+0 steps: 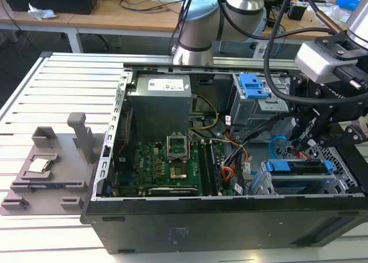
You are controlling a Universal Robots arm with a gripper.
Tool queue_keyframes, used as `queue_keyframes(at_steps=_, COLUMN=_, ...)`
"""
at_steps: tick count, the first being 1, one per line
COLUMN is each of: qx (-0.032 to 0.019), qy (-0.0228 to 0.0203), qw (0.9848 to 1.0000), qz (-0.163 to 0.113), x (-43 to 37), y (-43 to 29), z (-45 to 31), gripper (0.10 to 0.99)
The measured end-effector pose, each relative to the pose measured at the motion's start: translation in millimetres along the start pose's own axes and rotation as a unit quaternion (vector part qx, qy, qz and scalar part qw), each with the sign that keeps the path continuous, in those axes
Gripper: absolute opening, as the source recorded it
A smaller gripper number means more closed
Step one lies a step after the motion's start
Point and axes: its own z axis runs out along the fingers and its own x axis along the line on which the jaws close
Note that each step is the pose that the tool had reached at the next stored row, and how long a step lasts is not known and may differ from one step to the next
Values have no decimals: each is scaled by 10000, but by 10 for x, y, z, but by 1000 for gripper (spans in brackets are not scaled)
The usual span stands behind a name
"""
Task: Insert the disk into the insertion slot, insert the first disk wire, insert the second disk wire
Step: 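Insert the second disk wire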
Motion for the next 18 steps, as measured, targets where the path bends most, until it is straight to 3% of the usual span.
queue_keyframes(at_steps=1, qx=0, qy=0, qw=10000, qz=-1, x=0, y=0, z=0, gripper=286)
queue_keyframes(at_steps=3, qx=0, qy=0, qw=10000, qz=-2, x=0, y=0, z=0, gripper=165)
queue_keyframes(at_steps=8, qx=0, qy=0, qw=10000, qz=-7, x=1, y=0, z=1, gripper=165)
queue_keyframes(at_steps=11, qx=-4, qy=11, qw=10000, qz=-6, x=115, y=35, z=-1, gripper=165)
queue_keyframes(at_steps=13, qx=-19, qy=62, qw=10000, qz=11, x=155, y=45, z=0, gripper=165)
queue_keyframes(at_steps=16, qx=-14, qy=54, qw=9998, qz=199, x=156, y=42, z=2, gripper=165)
queue_keyframes(at_steps=18, qx=-6, qy=41, qw=9989, qz=468, x=156, y=42, z=5, gripper=165)
